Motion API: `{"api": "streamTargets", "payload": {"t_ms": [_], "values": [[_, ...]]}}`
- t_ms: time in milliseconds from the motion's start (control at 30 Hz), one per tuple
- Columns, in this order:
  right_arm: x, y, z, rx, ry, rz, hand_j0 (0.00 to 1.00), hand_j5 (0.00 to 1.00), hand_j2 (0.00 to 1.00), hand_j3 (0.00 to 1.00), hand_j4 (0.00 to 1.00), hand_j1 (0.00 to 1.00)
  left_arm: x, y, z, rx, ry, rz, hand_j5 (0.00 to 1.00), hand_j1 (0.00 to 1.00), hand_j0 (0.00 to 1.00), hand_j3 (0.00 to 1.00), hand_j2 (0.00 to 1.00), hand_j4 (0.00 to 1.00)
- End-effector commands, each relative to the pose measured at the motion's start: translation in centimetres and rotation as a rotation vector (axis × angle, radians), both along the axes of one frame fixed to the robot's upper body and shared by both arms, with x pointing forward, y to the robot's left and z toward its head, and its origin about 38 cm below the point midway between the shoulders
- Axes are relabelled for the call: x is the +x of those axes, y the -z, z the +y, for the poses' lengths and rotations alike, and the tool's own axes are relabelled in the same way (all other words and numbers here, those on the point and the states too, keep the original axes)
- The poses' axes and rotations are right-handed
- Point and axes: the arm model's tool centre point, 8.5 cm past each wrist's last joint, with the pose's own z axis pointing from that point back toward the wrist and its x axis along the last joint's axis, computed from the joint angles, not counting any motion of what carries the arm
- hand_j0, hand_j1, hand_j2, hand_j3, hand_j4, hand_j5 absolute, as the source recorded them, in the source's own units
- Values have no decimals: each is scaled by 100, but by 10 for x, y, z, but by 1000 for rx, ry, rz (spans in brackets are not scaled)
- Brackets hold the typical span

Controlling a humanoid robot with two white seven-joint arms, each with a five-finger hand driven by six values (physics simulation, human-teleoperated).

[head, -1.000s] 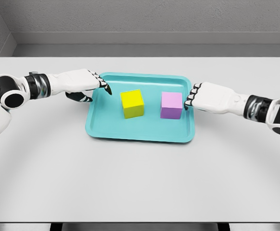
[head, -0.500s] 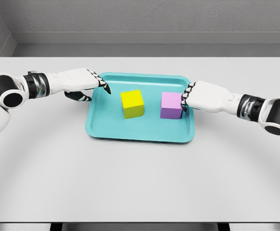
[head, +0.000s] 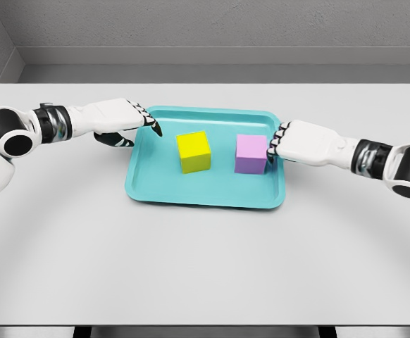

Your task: Push two cubes

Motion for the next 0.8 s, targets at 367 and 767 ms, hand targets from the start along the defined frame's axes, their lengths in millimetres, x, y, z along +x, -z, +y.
{"api": "streamTargets", "payload": {"t_ms": [367,767], "values": [[2,8,-5,-17,11,5,54,54,54,54,54,54,0,-2,2,-10,-8,-2,71,71,71,71,71,71],[7,10,4,3,10,9,54,54,54,54,54,54,1,-5,8,-9,-15,-6,71,71,71,71,71,71]]}}
